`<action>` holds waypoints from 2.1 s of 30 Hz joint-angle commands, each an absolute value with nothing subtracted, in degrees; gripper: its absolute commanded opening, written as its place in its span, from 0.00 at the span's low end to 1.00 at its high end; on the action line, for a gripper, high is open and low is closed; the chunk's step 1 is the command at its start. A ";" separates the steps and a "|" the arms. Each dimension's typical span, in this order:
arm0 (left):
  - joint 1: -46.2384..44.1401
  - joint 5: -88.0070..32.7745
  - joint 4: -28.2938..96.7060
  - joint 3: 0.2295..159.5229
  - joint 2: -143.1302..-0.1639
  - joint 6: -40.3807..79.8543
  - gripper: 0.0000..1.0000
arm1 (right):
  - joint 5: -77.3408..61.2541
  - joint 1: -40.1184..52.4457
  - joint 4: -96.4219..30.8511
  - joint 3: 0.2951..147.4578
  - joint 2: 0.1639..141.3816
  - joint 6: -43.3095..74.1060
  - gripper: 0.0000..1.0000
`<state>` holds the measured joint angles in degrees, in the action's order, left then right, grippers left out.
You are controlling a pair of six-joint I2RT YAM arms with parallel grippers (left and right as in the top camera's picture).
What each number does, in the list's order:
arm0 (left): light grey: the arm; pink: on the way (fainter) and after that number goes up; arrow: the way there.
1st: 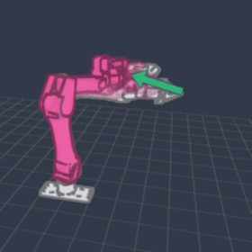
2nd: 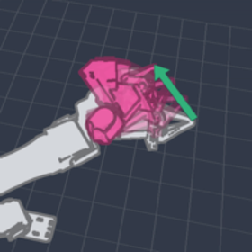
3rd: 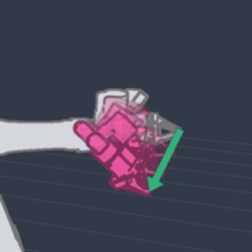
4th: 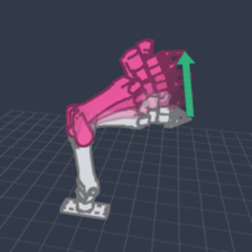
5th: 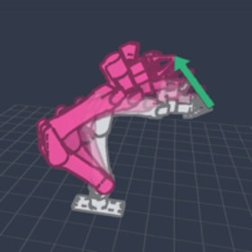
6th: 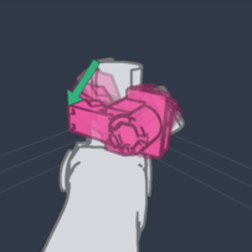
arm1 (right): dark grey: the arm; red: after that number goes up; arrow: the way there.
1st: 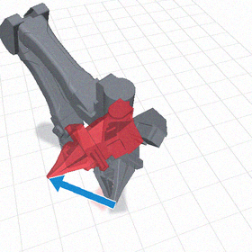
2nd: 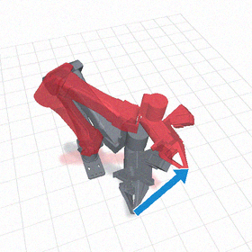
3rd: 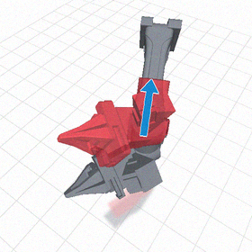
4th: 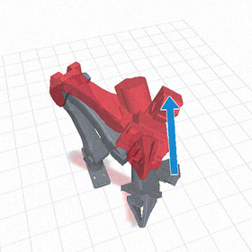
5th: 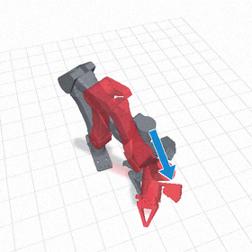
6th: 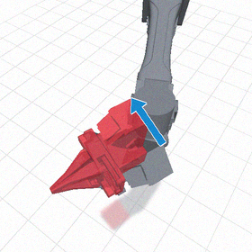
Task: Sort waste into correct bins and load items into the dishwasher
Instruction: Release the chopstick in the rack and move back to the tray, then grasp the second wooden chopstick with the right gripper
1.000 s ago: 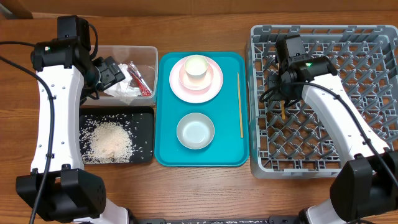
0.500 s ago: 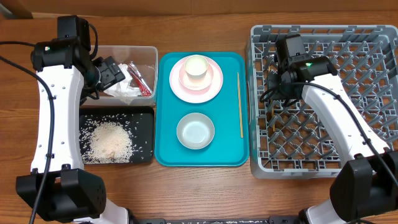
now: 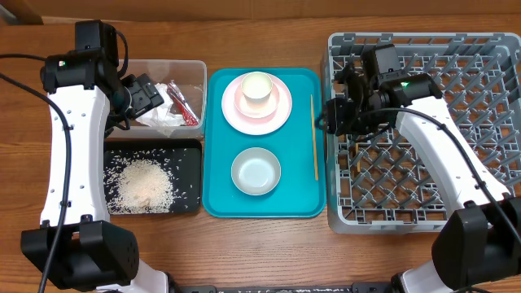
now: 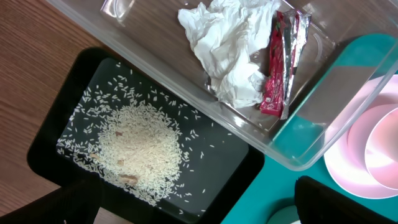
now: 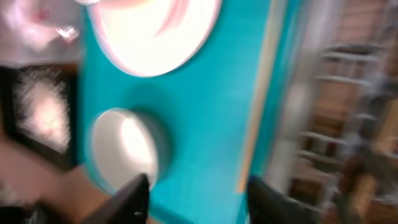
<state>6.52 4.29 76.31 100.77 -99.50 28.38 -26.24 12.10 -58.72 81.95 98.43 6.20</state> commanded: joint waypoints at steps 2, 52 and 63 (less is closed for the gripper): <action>6.68 4.45 76.27 102.06 -99.33 28.32 1.00 | -39.99 13.23 -58.52 81.69 98.28 5.98 0.72; 6.68 4.45 76.27 102.06 -99.33 28.32 1.00 | 21.56 34.65 -42.78 69.52 105.89 35.57 0.39; 6.68 4.45 76.27 102.06 -99.33 28.32 1.00 | 19.31 34.65 -33.43 63.64 106.65 35.44 0.40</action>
